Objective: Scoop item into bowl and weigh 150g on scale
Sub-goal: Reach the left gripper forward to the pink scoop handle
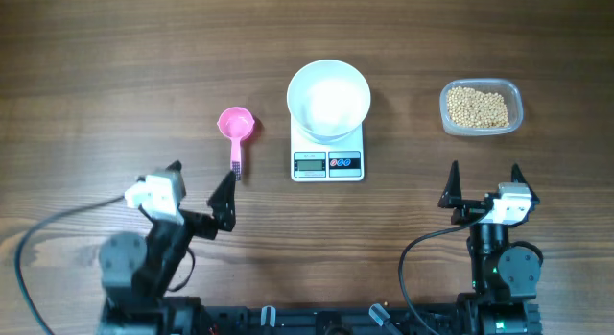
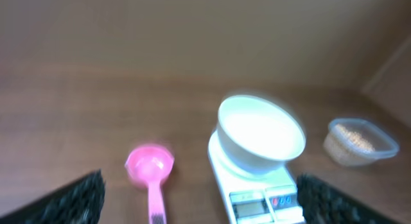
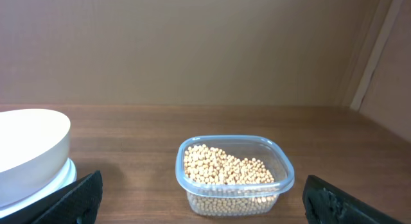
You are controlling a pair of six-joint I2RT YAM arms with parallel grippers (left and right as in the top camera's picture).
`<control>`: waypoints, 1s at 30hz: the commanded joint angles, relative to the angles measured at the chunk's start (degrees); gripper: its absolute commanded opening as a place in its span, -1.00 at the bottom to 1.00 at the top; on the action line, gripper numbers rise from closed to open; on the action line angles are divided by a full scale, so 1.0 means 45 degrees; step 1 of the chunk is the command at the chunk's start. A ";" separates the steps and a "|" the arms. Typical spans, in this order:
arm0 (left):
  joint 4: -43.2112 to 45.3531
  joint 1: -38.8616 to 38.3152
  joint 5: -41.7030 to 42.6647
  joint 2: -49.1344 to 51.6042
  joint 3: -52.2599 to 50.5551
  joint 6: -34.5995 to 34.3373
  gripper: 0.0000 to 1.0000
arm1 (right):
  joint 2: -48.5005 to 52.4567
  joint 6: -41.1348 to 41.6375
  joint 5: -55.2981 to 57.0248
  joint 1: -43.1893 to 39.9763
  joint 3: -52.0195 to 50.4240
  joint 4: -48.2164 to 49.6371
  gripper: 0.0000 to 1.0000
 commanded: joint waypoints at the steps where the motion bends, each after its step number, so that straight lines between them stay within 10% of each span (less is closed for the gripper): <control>1: -0.1860 -0.0010 0.1569 0.5498 0.3672 0.0034 1.00 | -0.0083 0.0107 -0.0199 0.0073 -0.0015 0.0044 1.00; 7: -0.2322 0.1404 0.0996 1.1021 0.6067 -0.3371 1.00 | -0.0083 0.0107 -0.0204 0.0073 -0.0015 0.0044 0.99; 21: -0.5066 0.1554 0.0233 1.2939 0.6071 -0.3269 1.00 | -0.0083 0.0107 -0.0199 0.0073 -0.0015 0.0044 0.99; 30: -0.2880 0.1554 0.3041 1.6723 0.6071 -0.1739 0.99 | -0.0083 0.0107 -0.0199 0.0073 -0.0015 0.0044 0.99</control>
